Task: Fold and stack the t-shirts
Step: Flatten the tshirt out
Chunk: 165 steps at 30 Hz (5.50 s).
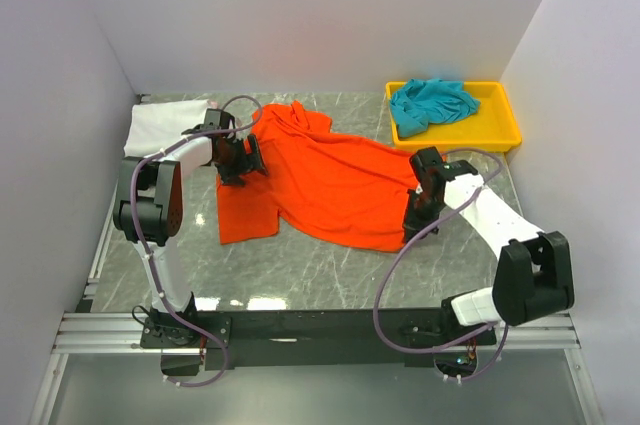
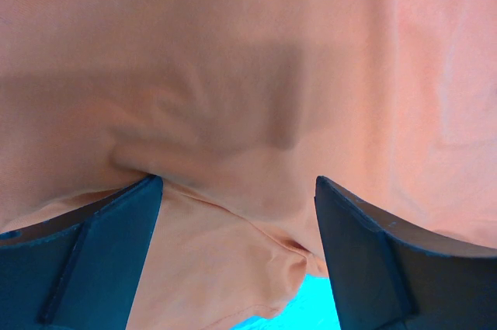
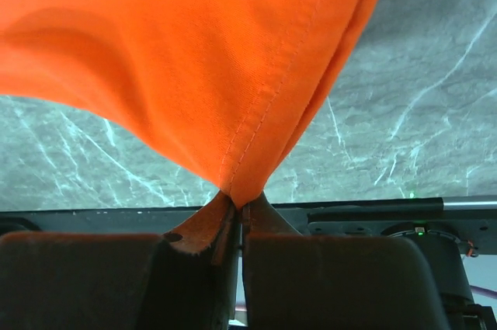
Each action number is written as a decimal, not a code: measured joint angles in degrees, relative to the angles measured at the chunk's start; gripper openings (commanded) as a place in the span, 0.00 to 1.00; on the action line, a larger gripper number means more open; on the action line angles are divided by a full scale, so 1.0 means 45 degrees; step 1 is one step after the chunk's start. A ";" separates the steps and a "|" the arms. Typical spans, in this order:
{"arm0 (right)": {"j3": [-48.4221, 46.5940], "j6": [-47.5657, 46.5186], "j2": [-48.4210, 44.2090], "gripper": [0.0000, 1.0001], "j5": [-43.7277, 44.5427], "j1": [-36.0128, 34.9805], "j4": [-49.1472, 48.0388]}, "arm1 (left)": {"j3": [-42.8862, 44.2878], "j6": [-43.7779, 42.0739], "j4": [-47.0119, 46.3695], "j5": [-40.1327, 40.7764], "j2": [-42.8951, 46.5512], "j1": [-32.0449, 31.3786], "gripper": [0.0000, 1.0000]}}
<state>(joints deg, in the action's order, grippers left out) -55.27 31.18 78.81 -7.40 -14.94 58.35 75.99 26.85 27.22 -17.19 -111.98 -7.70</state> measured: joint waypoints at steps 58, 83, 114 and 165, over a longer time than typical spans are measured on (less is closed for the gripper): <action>-0.2579 -0.0364 0.5217 0.30 -0.0379 0.1185 -0.3939 | 0.0053 -0.0005 0.0015 -0.0321 -0.0083 0.0170 0.88; -0.2404 -0.0233 0.5819 0.19 -0.0942 0.0792 -0.4430 | 0.0097 -0.0005 0.0058 -0.0413 -0.0117 0.0219 0.88; -0.0869 -0.1234 0.1307 0.03 -0.0903 0.0792 -0.1010 | -0.4809 0.2176 0.2268 0.4779 0.7067 0.0384 0.81; 0.1549 -0.1156 -0.0515 0.03 -0.1608 0.0782 -0.1020 | -0.7907 0.4925 0.2735 0.4969 0.7397 0.0374 0.00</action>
<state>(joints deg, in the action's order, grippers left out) -48.29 25.98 76.49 -14.63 -11.42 53.76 40.40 49.01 39.53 5.17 -78.70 -6.02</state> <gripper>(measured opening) 0.044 0.023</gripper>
